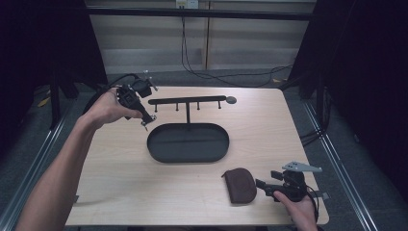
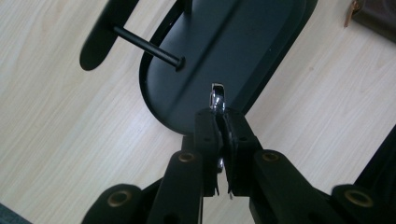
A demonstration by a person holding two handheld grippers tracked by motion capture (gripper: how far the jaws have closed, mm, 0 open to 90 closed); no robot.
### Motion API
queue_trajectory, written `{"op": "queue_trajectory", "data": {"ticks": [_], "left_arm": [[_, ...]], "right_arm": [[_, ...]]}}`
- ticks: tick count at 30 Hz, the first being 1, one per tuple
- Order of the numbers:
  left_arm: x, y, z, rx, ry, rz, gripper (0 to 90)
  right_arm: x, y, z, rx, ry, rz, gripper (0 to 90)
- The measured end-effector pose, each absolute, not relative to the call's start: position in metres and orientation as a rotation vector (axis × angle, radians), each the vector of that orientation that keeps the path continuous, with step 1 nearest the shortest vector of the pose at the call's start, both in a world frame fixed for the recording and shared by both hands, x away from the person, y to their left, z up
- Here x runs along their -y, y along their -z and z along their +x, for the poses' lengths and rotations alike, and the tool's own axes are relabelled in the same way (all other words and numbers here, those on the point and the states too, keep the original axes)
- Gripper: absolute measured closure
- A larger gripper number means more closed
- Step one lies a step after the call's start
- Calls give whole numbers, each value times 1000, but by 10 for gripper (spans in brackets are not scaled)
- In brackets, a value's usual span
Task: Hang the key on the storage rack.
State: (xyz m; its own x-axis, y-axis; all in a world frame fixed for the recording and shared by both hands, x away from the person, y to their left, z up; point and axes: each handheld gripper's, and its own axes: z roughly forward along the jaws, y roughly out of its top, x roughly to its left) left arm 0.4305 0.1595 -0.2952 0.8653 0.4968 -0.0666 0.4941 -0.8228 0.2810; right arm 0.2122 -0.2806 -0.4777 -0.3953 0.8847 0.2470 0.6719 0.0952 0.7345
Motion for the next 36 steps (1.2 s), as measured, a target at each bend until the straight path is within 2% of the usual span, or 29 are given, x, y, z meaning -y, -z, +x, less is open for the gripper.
{"op": "queue_trajectory", "data": {"ticks": [12, 36], "left_arm": [[-156, 295, 450, -745, 1, 2749, 854], [-158, 295, 459, -810, -17, 2702, 846]], "right_arm": [[281, 478, 213, -2125, -1184, 1557, 219], [280, 478, 212, -2135, -1187, 1548, 218]]}}
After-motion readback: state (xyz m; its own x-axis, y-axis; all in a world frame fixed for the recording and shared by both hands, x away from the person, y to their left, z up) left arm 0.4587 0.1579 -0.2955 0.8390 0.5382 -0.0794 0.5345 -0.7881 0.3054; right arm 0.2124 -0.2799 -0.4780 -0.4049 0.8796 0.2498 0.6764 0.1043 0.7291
